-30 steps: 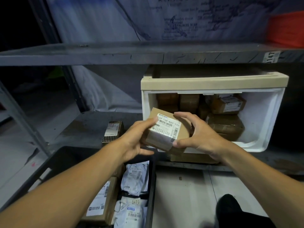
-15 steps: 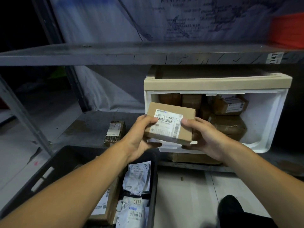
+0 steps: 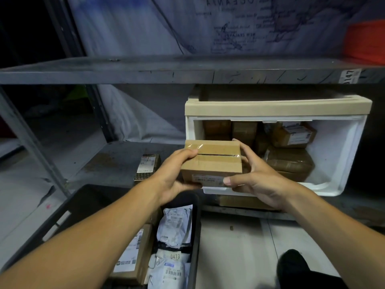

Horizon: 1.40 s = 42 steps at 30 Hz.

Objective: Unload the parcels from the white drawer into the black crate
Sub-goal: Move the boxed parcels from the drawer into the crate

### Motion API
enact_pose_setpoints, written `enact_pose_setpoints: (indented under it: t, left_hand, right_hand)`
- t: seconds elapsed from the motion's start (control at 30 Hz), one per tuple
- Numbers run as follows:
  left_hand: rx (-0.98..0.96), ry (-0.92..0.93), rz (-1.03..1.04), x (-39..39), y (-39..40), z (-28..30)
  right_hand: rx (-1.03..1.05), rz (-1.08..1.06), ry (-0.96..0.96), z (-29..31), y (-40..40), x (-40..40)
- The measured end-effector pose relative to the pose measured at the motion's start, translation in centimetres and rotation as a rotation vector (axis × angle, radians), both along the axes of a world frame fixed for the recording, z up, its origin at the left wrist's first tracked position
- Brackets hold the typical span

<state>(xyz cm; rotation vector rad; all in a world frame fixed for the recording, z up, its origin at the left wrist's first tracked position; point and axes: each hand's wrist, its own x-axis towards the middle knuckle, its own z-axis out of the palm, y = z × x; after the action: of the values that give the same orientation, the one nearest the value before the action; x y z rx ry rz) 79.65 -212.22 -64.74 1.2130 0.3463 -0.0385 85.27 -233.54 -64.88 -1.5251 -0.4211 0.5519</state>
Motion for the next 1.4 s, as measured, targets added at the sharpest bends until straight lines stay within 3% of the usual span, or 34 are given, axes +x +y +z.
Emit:
enact_pose_setpoints:
  t: [0.1, 0.23, 0.43, 0.53, 0.7, 0.93, 1.07, 1.27, 1.4]
  left_hand:
    - [0.037, -0.086, -0.015, -0.1, 0.3, 0.0]
    - [0.068, -0.178, -0.042, -0.3, 0.5, 0.3]
    - [0.044, -0.173, -0.114, -0.6, 0.8, 0.4]
    - [-0.024, -0.087, -0.082, -0.4, 0.7, 0.3]
    - [0.077, 0.135, -0.046, 0.0, 0.4, -0.6]
    - [0.079, -0.077, 0.007, 0.1, 1.3, -0.5]
    - [0.112, -0.146, 0.037, -0.3, 1.3, 0.0]
    - [0.017, 0.021, -0.073, -0.8, 0.9, 0.3]
    - [0.013, 0.069, -0.015, -0.9, 0.7, 0.2]
  right_hand:
    - [0.053, 0.069, 0.160, 0.3, 0.1, -0.2]
    - [0.004, -0.020, 0.307, 0.1, 0.1, 0.2]
    - [0.025, -0.131, 0.160, -0.1, 0.3, 0.4]
    - [0.070, -0.147, 0.096, 0.0, 0.4, 0.3]
    - [0.072, -0.204, 0.005, -0.4, 1.0, 0.2]
    - [0.110, -0.159, 0.227, -0.5, 0.7, 0.6]
    - [0.006, -0.101, 0.148, -0.6, 0.5, 0.6]
    - [0.014, -0.089, 0.025, -0.1, 0.4, -0.2]
    - [0.018, -0.072, -0.033, 0.1, 0.6, -0.5]
